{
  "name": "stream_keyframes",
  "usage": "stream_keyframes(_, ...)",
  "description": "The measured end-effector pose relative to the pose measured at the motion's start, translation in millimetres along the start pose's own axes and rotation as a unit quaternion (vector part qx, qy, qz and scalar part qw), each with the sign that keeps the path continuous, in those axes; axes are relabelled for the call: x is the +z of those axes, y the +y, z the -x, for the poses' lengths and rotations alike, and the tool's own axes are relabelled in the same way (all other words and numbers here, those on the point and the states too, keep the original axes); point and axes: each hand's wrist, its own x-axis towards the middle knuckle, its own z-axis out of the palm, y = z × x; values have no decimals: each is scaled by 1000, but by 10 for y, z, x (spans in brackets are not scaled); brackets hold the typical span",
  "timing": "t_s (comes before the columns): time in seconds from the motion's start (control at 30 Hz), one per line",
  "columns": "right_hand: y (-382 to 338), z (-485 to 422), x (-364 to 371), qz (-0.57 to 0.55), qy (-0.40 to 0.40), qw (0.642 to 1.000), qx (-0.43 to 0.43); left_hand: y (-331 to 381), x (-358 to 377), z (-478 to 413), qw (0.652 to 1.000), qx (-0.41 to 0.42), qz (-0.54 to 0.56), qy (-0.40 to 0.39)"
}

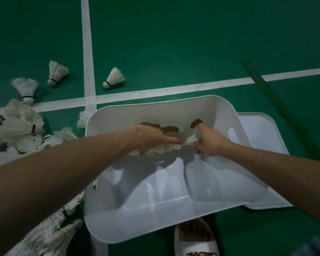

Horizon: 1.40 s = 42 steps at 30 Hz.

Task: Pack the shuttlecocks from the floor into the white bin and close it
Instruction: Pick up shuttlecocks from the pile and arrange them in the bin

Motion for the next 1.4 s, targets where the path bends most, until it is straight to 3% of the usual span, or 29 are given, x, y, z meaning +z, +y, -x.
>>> stream_keyframes(0.1,-25,-21,87,-148,-36,988,31,21,-21,30,1000,-3,8,1)
stream_keyframes(0.3,-69,-27,246,-238,-50,969,49,-25,55,40,999,14,32,18)
stream_keyframes(0.5,-116,43,156,-14,7,999,31,79,-30,310,998,-10,2,54)
stream_keyframes(0.67,-110,59,215,-55,-18,998,17,158,82,409,994,-47,-36,87)
stream_keyframes(0.77,-187,63,256,15,-45,999,-18,198,82,414,996,-65,-21,63)
stream_keyframes(1.13,-259,30,269,110,23,993,-21,167,-71,431,998,-55,-7,-23)
stream_keyframes(1.27,-220,46,244,101,68,992,-25,183,-80,449,999,-50,-13,-18)
stream_keyframes(1.4,-188,41,253,109,45,990,-81,204,-81,460,999,-48,-25,6)
